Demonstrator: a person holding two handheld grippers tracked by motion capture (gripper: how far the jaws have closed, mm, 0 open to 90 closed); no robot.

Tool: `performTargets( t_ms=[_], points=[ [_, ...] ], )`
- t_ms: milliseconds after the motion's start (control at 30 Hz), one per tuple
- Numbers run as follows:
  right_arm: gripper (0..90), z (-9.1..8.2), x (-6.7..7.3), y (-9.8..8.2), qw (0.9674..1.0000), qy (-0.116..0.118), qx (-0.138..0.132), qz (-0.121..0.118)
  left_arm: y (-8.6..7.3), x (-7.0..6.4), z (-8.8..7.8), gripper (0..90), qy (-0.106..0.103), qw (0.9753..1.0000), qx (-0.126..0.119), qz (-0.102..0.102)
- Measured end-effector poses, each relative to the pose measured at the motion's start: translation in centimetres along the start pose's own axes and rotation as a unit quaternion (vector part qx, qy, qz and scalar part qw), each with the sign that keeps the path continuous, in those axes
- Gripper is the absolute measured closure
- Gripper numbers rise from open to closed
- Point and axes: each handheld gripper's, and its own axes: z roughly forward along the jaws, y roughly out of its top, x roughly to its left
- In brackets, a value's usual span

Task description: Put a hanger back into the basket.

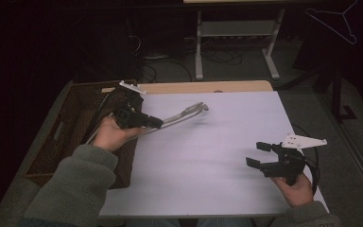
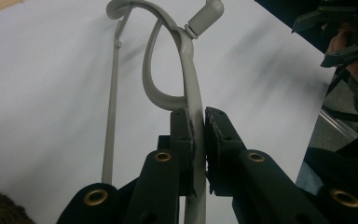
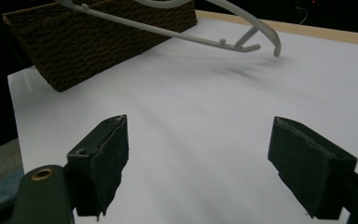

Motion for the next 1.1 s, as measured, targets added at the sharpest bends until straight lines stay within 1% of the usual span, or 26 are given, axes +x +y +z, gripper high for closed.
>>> performTargets(
  t_ms=[100, 133, 233, 333, 400, 433, 500, 533, 700, 867, 933, 1000, 1100],
  points=[
    [19.2, -0.1, 0.0, 0.0, 1.0, -0.001, -0.002, 0.0, 0.1, 0.0, -1.1, 82.5, 0.002, 0.9999, -0.01, 0.001],
    [19.2, -0.1, 0.0, 0.0, 1.0, 0.0, -0.001, 0.002, 0.1, 0.0, -1.6, 82.6, 0.003, 0.9999, -0.013, 0.004],
    [19.2, -0.1, 0.0, 0.0, 1.0, 0.0, -0.001, 0.002, 0.1, 0.0, -3.2, 82.5, 0.004, 0.9996, -0.029, 0.002],
    [19.2, 0.0, -0.1, 0.0, 1.0, -0.001, -0.002, 0.0, -0.2, 0.2, -4.9, 82.5, 0.006, 0.9994, -0.035, 0.004],
    [19.2, 0.0, 0.0, 0.0, 1.0, -0.002, -0.001, 0.0, -0.5, 0.6, -6.2, 82.5, 0.001, 0.9987, -0.05, -0.003],
    [19.2, 0.0, 0.0, 0.0, 1.0, -0.002, -0.001, 0.0, -0.7, 0.7, -6.9, 82.6, 0.001, 0.9985, -0.055, -0.003],
    [19.2, 0.0, 0.0, 0.0, 1.0, -0.002, -0.002, 0.0, -1.1, 1.0, -8.1, 82.6, 0.007, 0.9977, -0.066, -0.009],
    [19.2, 0.1, 0.0, 0.0, 1.0, -0.002, -0.001, 0.002, -1.3, 1.1, -8.7, 82.6, 0.009, 0.9976, -0.068, -0.008],
    [19.2, 0.3, 0.0, 0.0, 1.0, -0.002, 0.004, 0.003, -2.4, 2.0, -11.4, 82.6, 0.016, 0.9958, -0.089, -0.016],
    [19.2, 0.3, 0.0, -0.1, 1.0, -0.002, 0.003, 0.003, -4.1, 3.2, -14.4, 82.5, 0.036, 0.9928, -0.111, -0.031],
    [19.2, 0.3, -0.1, -0.1, 1.0, -0.003, 0.004, 0.003, -5.1, 3.9, -15.6, 82.5, 0.046, 0.9908, -0.12, -0.041],
    [19.2, 0.3, -0.1, -0.2, 1.0, -0.003, 0.004, 0.006, -6.1, 4.7, -16.6, 82.5, 0.063, 0.9894, -0.121, -0.05],
    [19.2, 0.4, -0.1, -0.2, 1.0, -0.003, 0.007, 0.005, -7.5, 5.9, -17.6, 82.5, 0.081, 0.9874, -0.12, -0.063]
  ],
)
